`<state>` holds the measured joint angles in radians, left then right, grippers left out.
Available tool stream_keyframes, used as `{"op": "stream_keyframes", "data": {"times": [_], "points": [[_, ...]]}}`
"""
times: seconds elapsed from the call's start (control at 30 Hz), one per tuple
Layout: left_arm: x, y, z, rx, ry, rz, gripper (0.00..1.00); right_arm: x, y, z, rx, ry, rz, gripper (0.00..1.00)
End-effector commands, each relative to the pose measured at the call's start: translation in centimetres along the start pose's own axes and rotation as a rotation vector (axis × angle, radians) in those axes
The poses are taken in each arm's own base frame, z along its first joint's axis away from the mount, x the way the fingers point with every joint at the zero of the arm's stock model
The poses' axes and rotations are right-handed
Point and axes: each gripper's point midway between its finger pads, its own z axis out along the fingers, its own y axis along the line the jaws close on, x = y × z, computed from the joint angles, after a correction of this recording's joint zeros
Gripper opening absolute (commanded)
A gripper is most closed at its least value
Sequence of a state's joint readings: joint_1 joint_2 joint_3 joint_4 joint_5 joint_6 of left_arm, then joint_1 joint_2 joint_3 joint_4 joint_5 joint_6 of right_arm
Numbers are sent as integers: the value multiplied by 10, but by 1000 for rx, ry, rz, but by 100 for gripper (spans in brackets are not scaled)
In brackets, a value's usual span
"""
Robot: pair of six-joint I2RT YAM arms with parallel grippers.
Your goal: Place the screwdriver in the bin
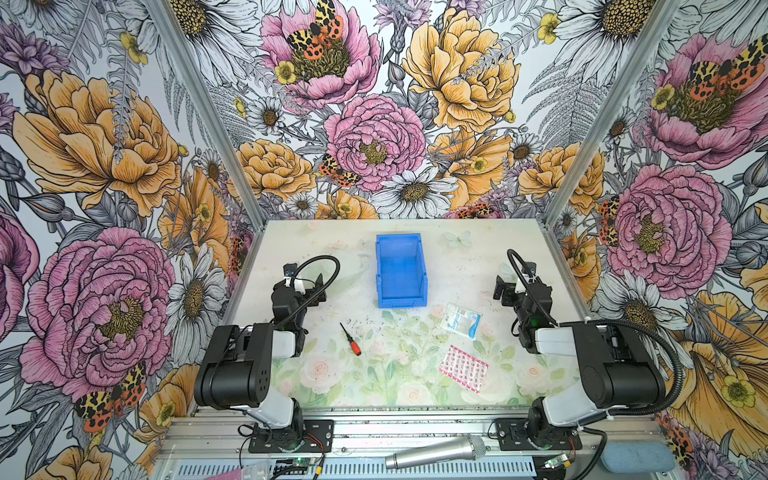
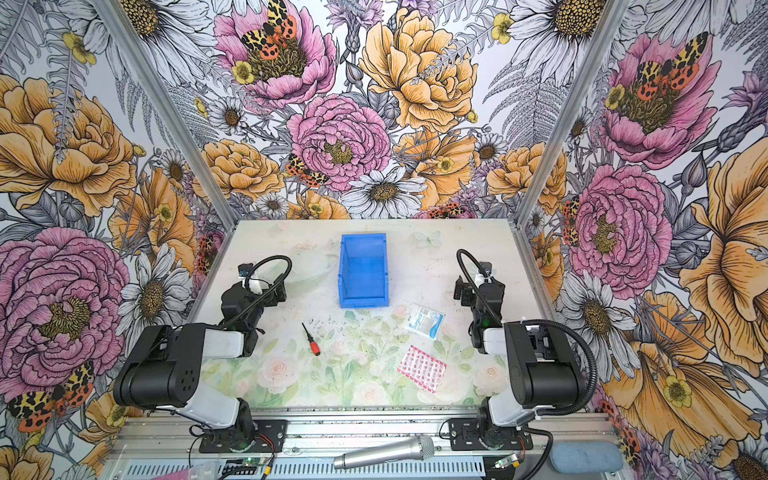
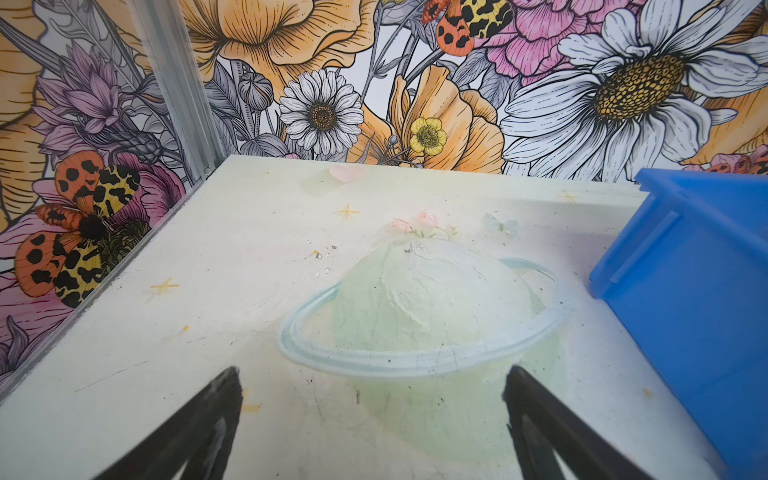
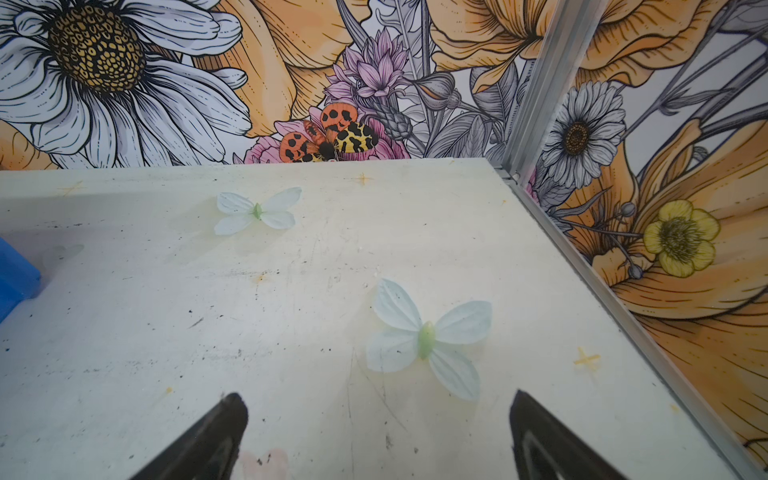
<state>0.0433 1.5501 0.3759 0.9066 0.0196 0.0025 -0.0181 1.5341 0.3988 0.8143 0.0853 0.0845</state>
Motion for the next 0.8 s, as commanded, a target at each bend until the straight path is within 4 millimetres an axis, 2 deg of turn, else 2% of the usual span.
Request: {"op": "stream_keyframes", "data": {"times": [0.0, 0.4, 0.6, 0.77], "points": [[-8, -2, 1, 4, -27, 2, 99, -9, -1, 0, 4, -37, -2, 99], [-8, -2, 1, 4, -28, 2, 99, -11, 0, -1, 8, -42, -7, 99], [-14, 8, -2, -47, -29, -20, 99, -24, 3, -5, 2, -2, -21, 99], [-24, 14, -8, -85, -30, -38, 99, -38, 9, -20, -7, 27, -30, 99]]}}
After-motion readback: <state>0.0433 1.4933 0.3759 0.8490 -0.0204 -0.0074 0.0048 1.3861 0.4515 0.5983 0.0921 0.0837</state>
